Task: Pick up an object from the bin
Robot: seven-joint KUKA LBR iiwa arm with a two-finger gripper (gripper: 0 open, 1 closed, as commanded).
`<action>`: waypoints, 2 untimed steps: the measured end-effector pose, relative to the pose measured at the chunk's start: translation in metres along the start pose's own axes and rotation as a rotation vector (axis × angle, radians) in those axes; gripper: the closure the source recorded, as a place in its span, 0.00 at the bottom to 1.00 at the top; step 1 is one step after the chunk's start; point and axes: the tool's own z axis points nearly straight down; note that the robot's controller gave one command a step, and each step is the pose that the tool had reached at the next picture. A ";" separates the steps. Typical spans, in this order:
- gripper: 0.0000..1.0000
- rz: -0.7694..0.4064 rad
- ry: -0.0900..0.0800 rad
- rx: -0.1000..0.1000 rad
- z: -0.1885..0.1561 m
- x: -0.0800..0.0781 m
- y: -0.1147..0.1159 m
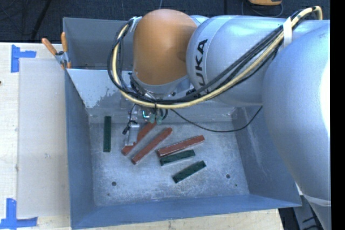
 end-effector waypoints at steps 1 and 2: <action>0.00 -0.174 -0.001 0.000 0.116 -0.004 -0.085; 0.00 -0.273 -0.012 0.000 0.082 -0.015 -0.084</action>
Offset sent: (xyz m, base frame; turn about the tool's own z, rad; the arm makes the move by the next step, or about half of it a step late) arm 0.0044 -0.0828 -0.1131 -0.1781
